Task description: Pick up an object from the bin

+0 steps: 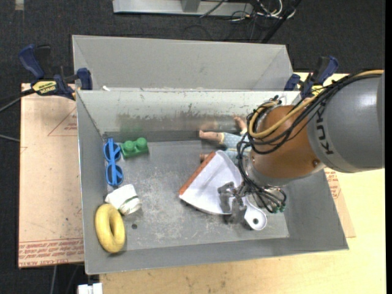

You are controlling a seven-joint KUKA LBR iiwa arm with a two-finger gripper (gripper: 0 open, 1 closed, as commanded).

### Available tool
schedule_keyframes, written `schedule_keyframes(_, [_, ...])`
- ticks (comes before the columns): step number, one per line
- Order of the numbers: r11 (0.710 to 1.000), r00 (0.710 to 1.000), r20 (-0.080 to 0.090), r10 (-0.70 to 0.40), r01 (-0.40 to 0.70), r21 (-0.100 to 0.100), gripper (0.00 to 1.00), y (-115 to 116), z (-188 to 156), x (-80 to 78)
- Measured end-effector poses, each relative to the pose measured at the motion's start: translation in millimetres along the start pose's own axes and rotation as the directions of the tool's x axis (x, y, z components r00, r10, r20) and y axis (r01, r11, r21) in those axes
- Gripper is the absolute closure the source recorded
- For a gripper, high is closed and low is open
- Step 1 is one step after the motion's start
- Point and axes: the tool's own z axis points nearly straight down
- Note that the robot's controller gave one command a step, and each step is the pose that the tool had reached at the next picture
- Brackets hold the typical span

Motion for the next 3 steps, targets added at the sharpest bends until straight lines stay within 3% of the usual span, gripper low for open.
schedule_keyframes(1, [0.996,0.996,-0.002,-0.093,0.093,0.001,1.00,-9,-3,-3.4])
schedule_keyframes(2, [0.990,0.990,0.001,-0.143,0.143,0.003,1.00,-4,-43,-8.1])
schedule_keyframes(3, [0.995,0.995,-0.007,-0.104,0.104,-0.002,1.00,-2,-84,-2.3])
